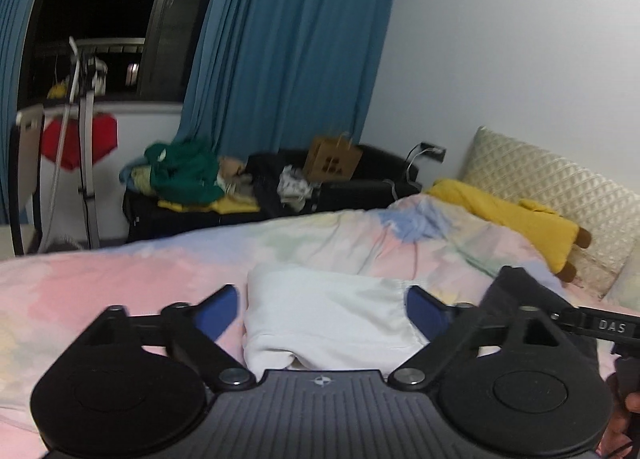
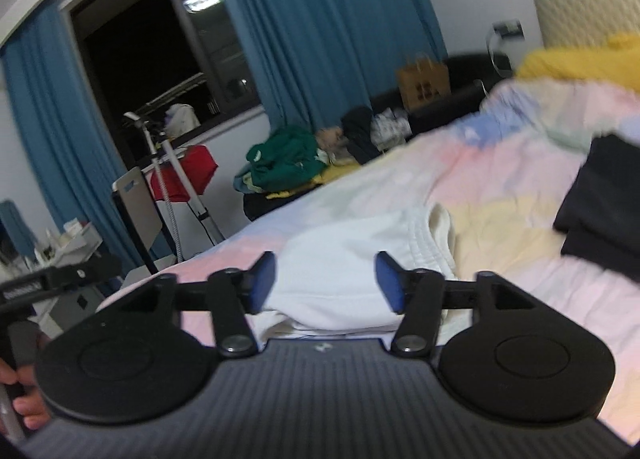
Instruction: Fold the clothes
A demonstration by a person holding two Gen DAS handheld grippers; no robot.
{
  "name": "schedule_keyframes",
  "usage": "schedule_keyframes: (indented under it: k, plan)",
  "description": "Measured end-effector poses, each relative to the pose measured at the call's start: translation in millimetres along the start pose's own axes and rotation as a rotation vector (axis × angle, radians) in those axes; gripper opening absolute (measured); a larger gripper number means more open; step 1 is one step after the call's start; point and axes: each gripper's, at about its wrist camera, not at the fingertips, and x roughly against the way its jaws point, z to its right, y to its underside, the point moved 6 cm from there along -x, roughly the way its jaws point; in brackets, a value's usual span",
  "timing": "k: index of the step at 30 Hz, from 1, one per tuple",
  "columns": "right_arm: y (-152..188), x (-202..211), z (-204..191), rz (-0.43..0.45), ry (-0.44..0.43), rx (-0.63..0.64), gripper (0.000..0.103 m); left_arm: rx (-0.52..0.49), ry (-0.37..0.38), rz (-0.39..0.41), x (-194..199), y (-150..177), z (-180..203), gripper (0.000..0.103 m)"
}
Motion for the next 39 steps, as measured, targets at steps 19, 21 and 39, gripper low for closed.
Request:
schedule_keyframes:
  k: [19,21,39]
  plan:
    - [63,31,-57,0.109,0.077,0.192,0.092,-0.052,-0.085,0.055,79,77,18,0.103]
    - [67,27,-55,0.111,0.087,0.195,0.092,-0.067,-0.100,0.046,73,81,16,0.103]
    - [94,1,-43,0.093,0.147,0.198,0.092,-0.035,-0.115,-0.010,27,118,-12,0.103]
